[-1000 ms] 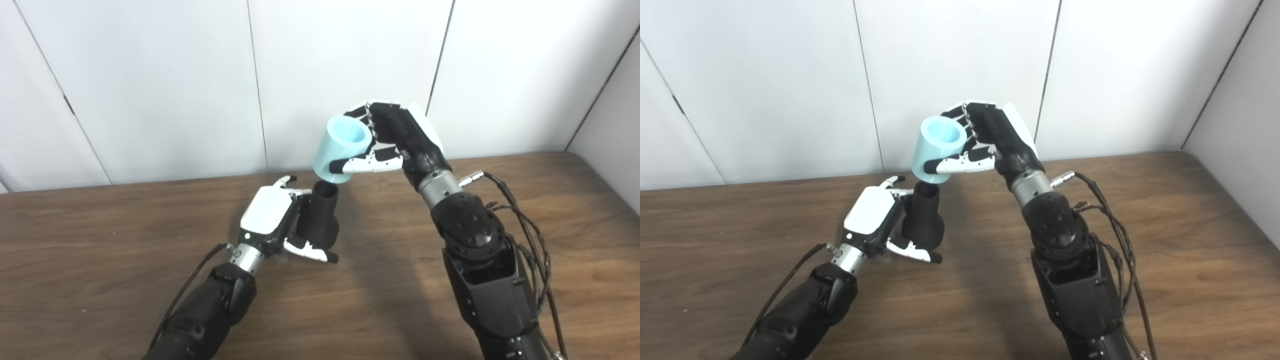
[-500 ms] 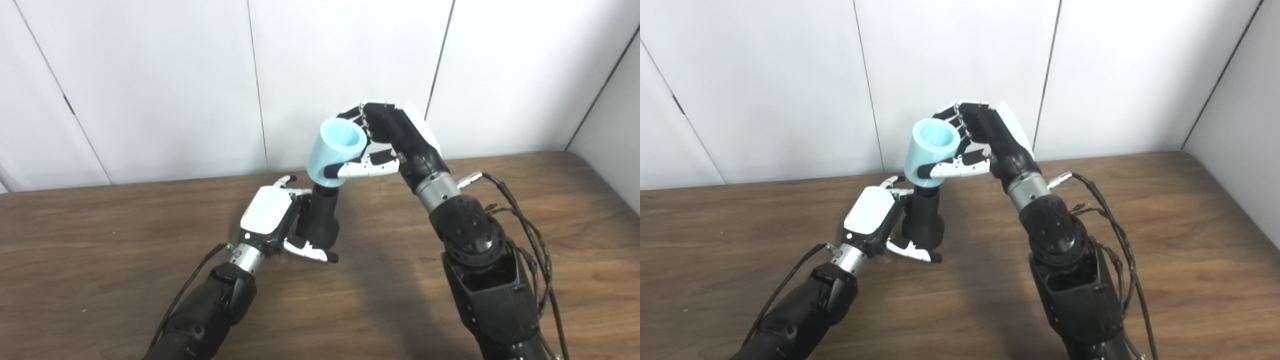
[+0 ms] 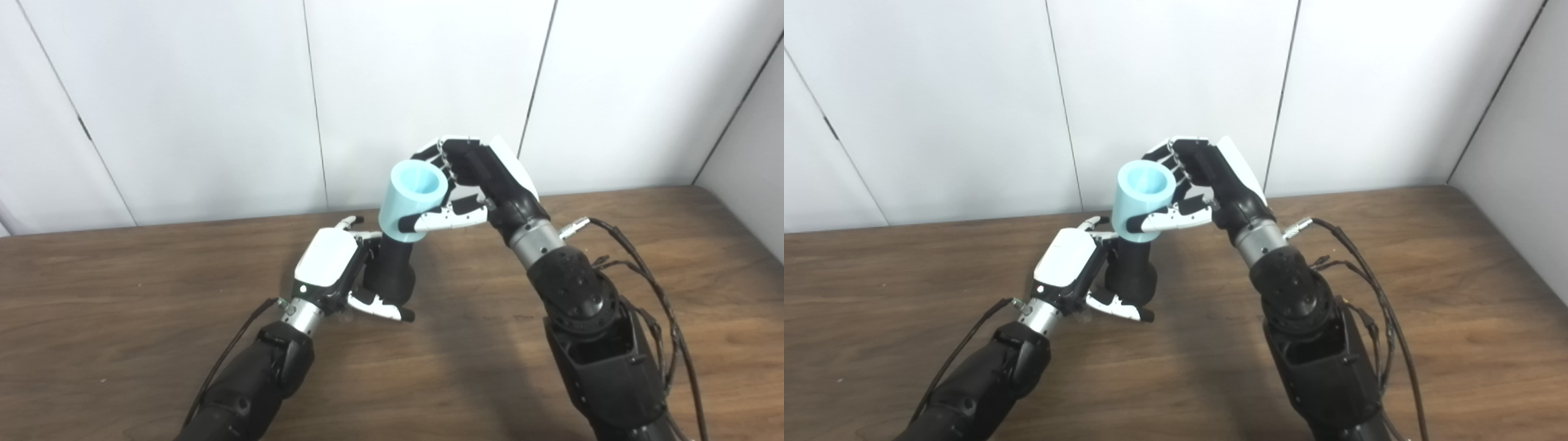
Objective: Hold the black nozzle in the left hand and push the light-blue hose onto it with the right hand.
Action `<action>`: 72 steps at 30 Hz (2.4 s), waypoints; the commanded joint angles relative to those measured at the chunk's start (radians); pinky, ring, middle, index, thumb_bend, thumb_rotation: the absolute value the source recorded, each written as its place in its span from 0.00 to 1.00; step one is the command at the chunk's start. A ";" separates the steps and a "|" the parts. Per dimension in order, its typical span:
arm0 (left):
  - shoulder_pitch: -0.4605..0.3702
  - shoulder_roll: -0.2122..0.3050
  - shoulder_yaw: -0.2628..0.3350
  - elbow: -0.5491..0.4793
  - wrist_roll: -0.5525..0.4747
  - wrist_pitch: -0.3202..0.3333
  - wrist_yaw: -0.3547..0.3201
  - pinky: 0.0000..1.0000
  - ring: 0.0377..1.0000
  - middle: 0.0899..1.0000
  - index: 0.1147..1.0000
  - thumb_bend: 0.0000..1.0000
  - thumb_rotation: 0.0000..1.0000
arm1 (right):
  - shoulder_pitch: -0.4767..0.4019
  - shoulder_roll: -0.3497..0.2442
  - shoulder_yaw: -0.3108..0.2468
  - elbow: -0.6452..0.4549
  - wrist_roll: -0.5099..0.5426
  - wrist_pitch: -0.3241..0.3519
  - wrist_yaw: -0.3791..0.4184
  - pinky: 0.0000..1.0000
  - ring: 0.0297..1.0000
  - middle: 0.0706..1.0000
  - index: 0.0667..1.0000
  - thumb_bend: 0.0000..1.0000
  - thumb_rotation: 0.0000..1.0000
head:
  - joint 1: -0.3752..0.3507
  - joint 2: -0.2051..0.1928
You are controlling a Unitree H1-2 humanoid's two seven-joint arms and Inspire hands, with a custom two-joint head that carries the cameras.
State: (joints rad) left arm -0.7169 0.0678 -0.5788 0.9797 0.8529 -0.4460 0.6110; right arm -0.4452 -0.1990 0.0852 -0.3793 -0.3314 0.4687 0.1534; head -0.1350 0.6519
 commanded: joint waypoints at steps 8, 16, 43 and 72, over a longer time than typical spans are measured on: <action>0.384 -0.093 -0.048 0.265 -0.048 -0.024 0.034 0.87 0.47 0.34 0.45 0.50 0.00 | -0.074 -0.042 -0.006 -0.084 -0.048 -0.128 -0.033 0.31 0.41 0.42 0.49 0.52 0.00 | -0.001 0.003; 0.383 -0.092 -0.049 0.263 -0.044 -0.023 0.033 0.88 0.44 0.36 0.46 0.50 0.00 | -0.065 -0.057 0.003 -0.041 -0.070 -0.222 -0.056 0.31 0.40 0.42 0.48 0.52 0.00 | 0.006 -0.003; 0.385 -0.093 -0.050 0.271 -0.035 -0.023 0.020 0.89 0.44 0.36 0.46 0.50 0.00 | -0.048 0.027 -0.041 0.012 -0.003 -0.306 -0.133 0.32 0.40 0.42 0.49 0.52 0.00 | 0.010 -0.010; 0.399 -0.083 -0.047 0.251 -0.036 -0.023 0.013 0.90 0.44 0.38 0.46 0.50 0.00 | -0.036 0.059 -0.068 -0.001 -0.024 -0.204 -0.091 0.32 0.40 0.43 0.48 0.52 0.00 | 0.016 0.001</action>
State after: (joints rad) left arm -0.7169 0.0681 -0.5785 0.9796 0.8582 -0.4459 0.5754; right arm -0.3840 -0.1263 0.0379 -0.3230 -0.3382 0.3050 0.1059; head -0.1181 0.6520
